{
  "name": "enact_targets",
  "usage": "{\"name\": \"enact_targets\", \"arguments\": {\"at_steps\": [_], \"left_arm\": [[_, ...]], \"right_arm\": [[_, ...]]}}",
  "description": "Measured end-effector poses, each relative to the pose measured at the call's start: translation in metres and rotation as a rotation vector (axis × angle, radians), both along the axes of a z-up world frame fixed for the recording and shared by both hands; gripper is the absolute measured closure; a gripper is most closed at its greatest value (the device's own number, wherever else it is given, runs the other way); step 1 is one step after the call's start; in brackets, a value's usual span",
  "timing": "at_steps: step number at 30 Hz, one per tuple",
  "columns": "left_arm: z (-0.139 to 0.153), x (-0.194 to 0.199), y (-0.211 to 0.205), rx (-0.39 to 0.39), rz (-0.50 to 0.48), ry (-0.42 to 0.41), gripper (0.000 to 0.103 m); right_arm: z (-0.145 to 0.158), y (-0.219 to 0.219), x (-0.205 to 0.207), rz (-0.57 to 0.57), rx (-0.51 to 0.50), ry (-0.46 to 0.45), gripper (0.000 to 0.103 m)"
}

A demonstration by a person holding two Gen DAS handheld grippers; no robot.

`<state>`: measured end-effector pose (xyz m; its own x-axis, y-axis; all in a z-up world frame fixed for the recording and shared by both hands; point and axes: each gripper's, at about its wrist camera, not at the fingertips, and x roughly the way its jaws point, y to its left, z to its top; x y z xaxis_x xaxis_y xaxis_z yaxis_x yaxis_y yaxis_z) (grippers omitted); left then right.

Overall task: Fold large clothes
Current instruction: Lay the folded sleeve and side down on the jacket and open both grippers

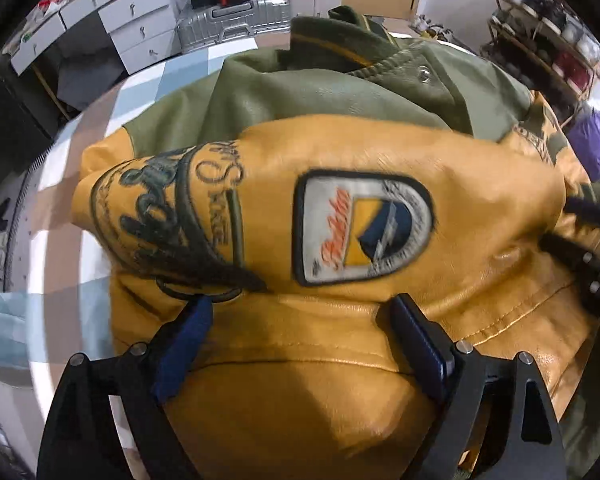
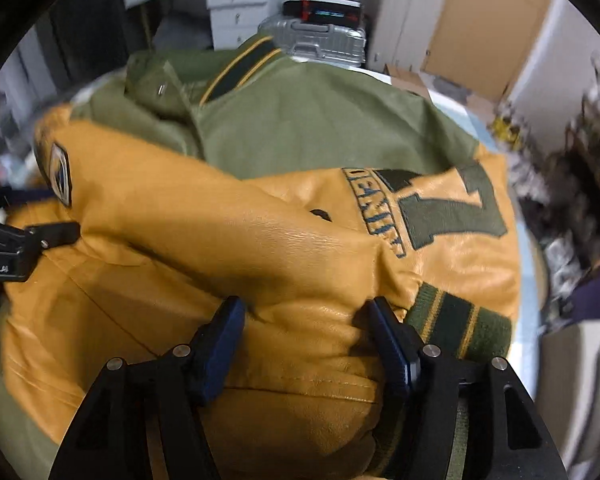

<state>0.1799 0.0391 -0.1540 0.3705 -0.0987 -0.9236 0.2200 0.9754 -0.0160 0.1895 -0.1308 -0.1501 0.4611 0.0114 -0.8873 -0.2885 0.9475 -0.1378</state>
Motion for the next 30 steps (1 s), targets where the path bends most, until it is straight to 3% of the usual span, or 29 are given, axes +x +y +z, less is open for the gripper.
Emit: {"name": "enact_targets", "arguments": {"at_steps": [2,4,7,9,11,12,14,17,19,22,26,30], "left_arm": [[0.016,0.001,0.004,-0.019,0.01,0.009,0.016],[0.039,-0.007,0.004,-0.067,-0.009,-0.072,0.016],[0.035,-0.005,-0.01,-0.047,-0.041,-0.105,0.016],[-0.008,0.009,-0.016,0.044,-0.016,0.057,0.014],[-0.02,0.015,-0.013,0.056,0.0,0.021,0.008],[-0.022,0.017,-0.009,0.049,0.01,0.024,0.008],[-0.016,0.012,-0.004,0.048,0.013,0.017,0.01],[0.008,-0.003,0.009,0.036,0.037,-0.07,0.011],[0.035,-0.021,0.021,-0.047,0.059,-0.152,0.011],[0.074,-0.06,0.022,-0.1,0.091,-0.304,0.01],[0.118,-0.095,-0.002,-0.081,0.086,-0.477,0.01],[0.133,-0.117,-0.014,-0.066,0.092,-0.581,0.008]], "right_arm": [[0.011,0.0,0.002,0.007,0.017,0.008,0.038],[0.035,-0.015,0.0,-0.026,0.139,-0.038,0.039],[0.046,-0.032,0.002,-0.082,0.258,-0.056,0.038],[0.025,-0.036,0.01,-0.113,0.23,0.013,0.038],[-0.003,-0.02,0.01,-0.094,0.14,0.065,0.036],[-0.009,-0.008,0.004,-0.043,0.052,0.01,0.035],[-0.008,0.002,-0.001,-0.034,-0.015,-0.013,0.035],[0.022,-0.011,-0.009,-0.088,0.139,-0.014,0.038],[0.059,-0.028,-0.022,-0.111,0.298,-0.088,0.038],[0.108,-0.037,-0.052,-0.12,0.353,-0.246,0.035],[0.169,-0.024,-0.106,-0.098,0.386,-0.485,0.016],[0.192,-0.015,-0.146,-0.084,0.433,-0.641,0.001]]}}
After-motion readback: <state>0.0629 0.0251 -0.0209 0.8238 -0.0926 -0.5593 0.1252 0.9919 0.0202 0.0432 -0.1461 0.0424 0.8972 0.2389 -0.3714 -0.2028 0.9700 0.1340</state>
